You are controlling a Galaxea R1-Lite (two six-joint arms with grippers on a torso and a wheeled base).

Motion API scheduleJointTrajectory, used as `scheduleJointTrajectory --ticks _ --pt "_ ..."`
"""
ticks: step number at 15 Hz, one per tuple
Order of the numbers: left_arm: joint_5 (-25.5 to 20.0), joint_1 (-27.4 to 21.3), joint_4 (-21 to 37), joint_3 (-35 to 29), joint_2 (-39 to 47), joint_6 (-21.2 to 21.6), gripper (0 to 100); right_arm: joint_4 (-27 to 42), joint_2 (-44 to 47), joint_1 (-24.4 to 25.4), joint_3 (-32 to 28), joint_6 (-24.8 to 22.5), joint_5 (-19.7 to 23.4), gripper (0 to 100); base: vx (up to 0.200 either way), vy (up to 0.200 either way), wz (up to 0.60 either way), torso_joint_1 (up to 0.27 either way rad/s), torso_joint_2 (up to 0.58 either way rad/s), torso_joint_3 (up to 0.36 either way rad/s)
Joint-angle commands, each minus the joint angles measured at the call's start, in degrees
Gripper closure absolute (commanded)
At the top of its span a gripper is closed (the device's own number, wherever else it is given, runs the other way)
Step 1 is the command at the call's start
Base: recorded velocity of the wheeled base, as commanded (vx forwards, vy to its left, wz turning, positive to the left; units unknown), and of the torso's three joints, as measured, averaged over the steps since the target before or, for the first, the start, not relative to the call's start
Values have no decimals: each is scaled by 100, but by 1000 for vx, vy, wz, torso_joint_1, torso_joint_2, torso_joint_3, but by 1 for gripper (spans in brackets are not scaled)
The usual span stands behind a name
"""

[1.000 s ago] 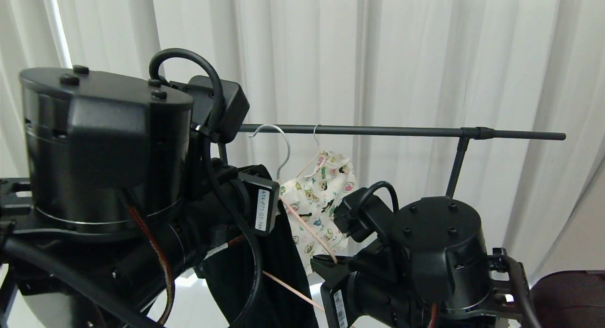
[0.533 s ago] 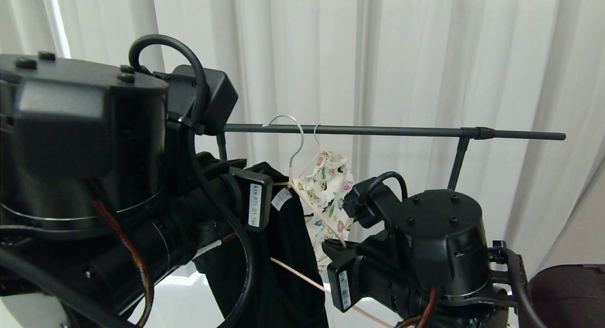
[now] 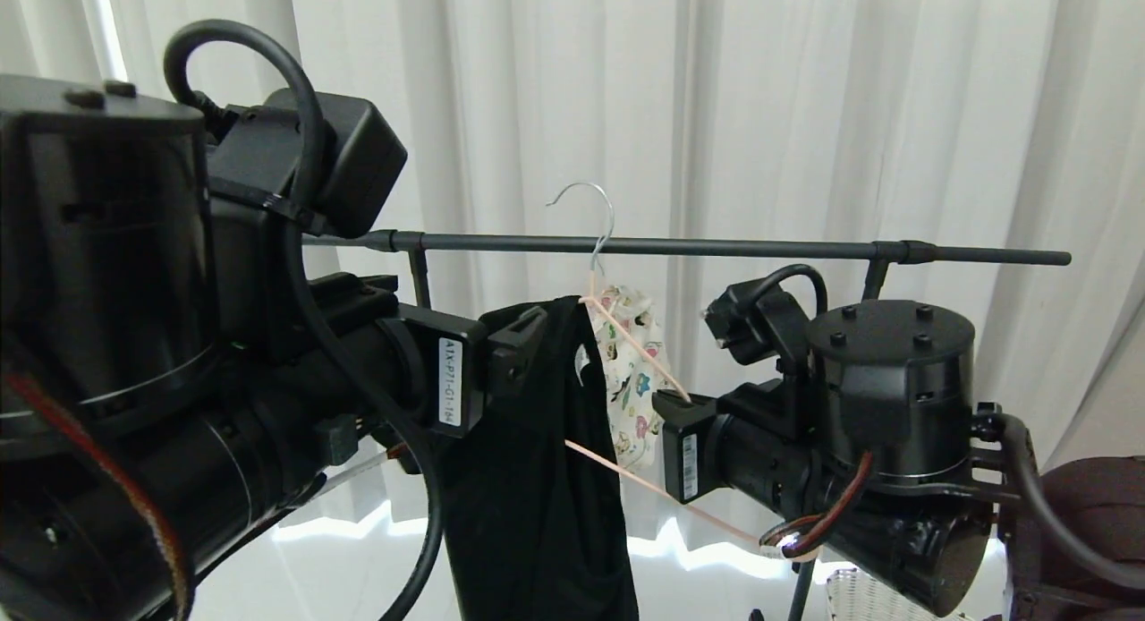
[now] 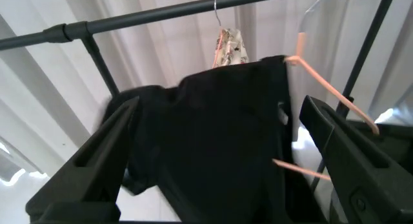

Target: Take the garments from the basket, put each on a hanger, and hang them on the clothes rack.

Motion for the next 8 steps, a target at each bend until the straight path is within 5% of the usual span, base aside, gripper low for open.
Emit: scheduleJointTrajectory --ticks 1,8 --pt "3 -55 -8 68 -71 -4 0 -10 -186 -125 5 -34 -8 100 0 0 0 0 0 0" --pt "-402 420 1 375 -616 32 0 -651 -819 -275 603 -886 18 100 0 0 0 0 0 0"
